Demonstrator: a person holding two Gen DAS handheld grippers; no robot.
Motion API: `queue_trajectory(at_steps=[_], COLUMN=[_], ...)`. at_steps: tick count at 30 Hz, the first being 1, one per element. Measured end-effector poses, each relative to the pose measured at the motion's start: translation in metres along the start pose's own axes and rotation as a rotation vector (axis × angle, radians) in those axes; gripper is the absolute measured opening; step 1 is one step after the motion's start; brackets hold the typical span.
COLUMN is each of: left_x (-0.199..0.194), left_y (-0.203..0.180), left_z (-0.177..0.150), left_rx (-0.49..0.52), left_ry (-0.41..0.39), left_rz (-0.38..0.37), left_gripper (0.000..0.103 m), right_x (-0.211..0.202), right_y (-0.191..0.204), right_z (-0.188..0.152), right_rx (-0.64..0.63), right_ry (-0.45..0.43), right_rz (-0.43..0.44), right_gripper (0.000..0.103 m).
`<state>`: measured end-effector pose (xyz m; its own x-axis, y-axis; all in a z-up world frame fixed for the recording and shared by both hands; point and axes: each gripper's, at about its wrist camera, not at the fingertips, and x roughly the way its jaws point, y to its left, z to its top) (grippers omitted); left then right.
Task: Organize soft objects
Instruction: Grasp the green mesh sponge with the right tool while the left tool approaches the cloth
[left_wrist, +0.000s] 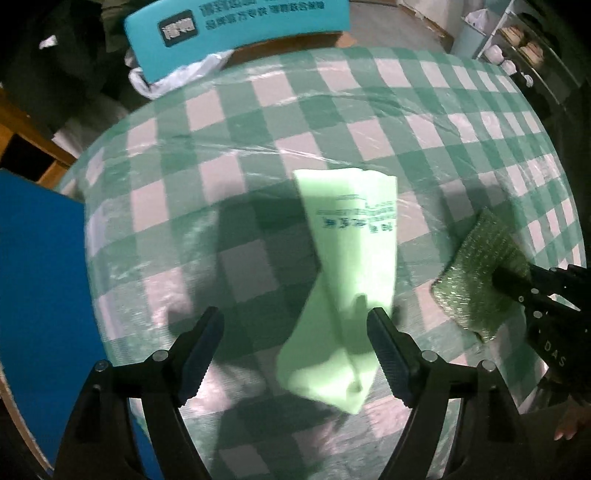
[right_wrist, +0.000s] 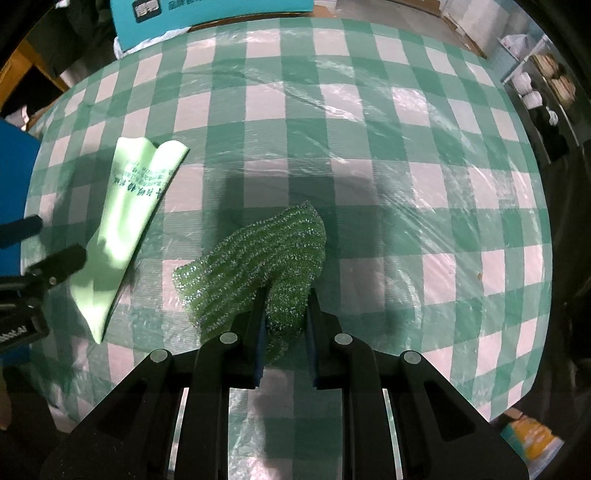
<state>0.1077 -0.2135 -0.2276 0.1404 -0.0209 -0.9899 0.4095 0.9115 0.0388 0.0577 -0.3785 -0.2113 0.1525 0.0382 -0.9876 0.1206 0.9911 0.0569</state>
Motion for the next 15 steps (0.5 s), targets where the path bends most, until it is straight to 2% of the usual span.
queue_trajectory(at_steps=[3, 4, 5, 11, 15], left_x=[0.007, 0.009, 0.012, 0.021, 0.021], left_y=[-0.009, -0.012, -0.014, -0.025, -0.029], left_z=[0.004, 0.004, 0.005, 0.006, 0.005], left_rx=[0.018, 0.025, 0.033, 0.052, 0.052], left_ry=[0.012, 0.016, 0.020, 0.039, 0.042], left_rz=[0.004, 0.007, 0.011, 0.034, 0.032], left_gripper=[0.081, 0.081, 0.081, 0.081, 0.086], right_x=[0.000, -0.001, -0.001, -0.008, -0.010], right_y=[0.003, 0.000, -0.002, -0.006, -0.019], right_z=[0.003, 0.002, 0.001, -0.002, -0.008], right_rx=[0.041, 0.048, 0.053, 0.032, 0.037], right_ry=[-0.011, -0.011, -0.013, -0.027, -0.040], right_rz=[0.044, 0.054, 0.054, -0.003, -0.004], right_gripper=[0.045, 0.063, 0.070, 0.070, 0.071])
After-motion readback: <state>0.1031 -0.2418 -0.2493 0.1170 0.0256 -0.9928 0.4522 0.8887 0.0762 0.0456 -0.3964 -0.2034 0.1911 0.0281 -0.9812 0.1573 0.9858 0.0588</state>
